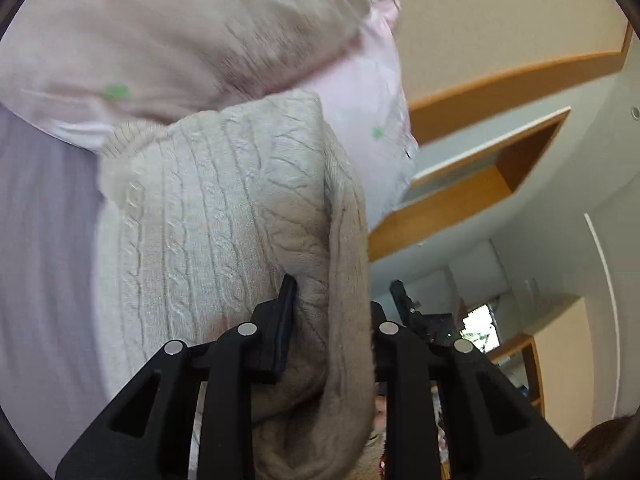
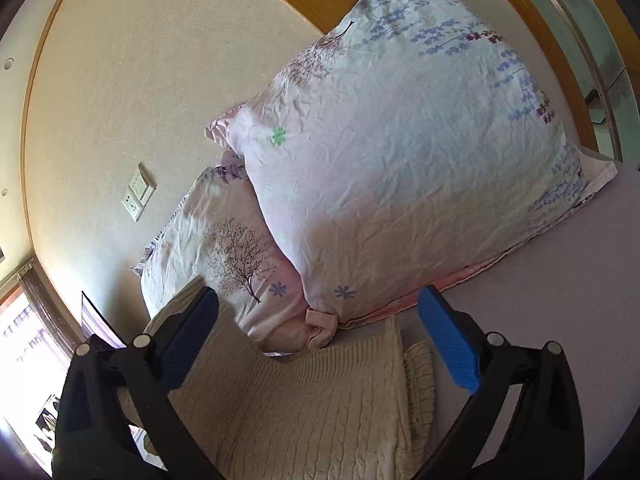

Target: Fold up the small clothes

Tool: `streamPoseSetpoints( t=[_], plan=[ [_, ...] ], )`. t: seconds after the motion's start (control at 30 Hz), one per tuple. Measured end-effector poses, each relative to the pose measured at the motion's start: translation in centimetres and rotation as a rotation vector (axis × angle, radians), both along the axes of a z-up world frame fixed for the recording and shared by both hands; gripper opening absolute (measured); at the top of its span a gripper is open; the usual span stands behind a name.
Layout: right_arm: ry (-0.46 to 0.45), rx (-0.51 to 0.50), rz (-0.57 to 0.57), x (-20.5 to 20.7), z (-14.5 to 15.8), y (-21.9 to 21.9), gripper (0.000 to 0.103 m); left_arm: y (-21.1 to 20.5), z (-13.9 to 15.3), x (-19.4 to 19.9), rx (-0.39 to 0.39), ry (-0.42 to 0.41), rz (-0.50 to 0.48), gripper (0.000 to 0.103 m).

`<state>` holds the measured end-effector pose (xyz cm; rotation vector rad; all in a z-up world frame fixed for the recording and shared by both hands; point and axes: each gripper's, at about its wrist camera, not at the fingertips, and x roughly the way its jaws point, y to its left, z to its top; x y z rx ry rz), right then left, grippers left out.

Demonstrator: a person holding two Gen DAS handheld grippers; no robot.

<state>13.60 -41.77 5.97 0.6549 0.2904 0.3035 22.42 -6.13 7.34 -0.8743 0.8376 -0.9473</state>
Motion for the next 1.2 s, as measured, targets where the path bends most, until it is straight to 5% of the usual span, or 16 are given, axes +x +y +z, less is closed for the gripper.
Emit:
streamPoseSetpoints(
  t=[0.1, 0.2, 0.27, 0.33, 0.43, 0.5, 0.63, 0.7, 0.8, 0.87, 0.97, 1.1, 1.2],
  plan=[
    [0.047, 0.022, 0.003, 0.3, -0.7, -1.9, 0.1, -9.1, -3.0, 3.0, -0.003, 0.119, -0.127, 0.028],
    [0.152, 0.077, 0.053, 1.4, -2.2, -3.6, 0.1, -11.7, -4.2, 3.4, -0.044, 0.179, -0.183, 0.033],
    [0.245, 0.122, 0.103, 2.3, -3.3, -4.2, 0.101, -9.6, -2.4, 2.3, 0.009, 0.063, -0.114, 0.09],
    [0.379, 0.149, 0.153, 3.7, -4.9, -4.0, 0.101, -6.4, -0.5, 1.3, 0.171, -0.054, 0.034, 0.098],
    [0.541, 0.139, 0.223, 5.4, -7.5, -2.4, 0.101, -3.6, 0.2, 1.4, 0.492, -0.106, 0.169, 0.098],
    [0.59, 0.136, 0.268, 5.8, -8.7, -1.3, 0.101, -2.7, -1.3, 1.8, 0.589, -0.06, 0.172, 0.098],
    [0.588, 0.059, 0.278, 5.8, -9.0, 0.3, 0.096, -2.7, -5.3, 2.5, 0.56, 0.087, 0.079, 0.097],
    [0.593, 0.062, 0.291, 5.8, -9.5, 0.7, 0.067, -3.3, -6.0, 2.1, 0.533, 0.061, 0.074, 0.097],
    [0.583, 0.106, 0.3, 5.6, -9.9, 0.8, 0.044, -3.5, -7.1, 1.2, 0.472, 0.063, 0.055, 0.077],
    [0.571, 0.124, 0.287, 5.2, -9.5, 1.1, 0.039, -2.6, -7.4, 1.0, 0.426, 0.064, 0.04, 0.049],
    [0.512, 0.179, 0.367, 3.9, -8.5, 3.1, 0.036, 0.7, -6.6, 0.2, 0.332, 0.062, -0.001, 0.039],
    [0.485, 0.105, 0.506, 4.2, -7.7, 9.2, 0.038, 5.4, -3.4, -2.4, 0.539, -0.115, 0.064, 0.04],
    [0.508, -0.041, 0.416, 4.8, -7.0, 11.7, 0.05, 8.4, -3.8, -2.7, 0.636, -0.074, 0.115, 0.046]
  ],
)
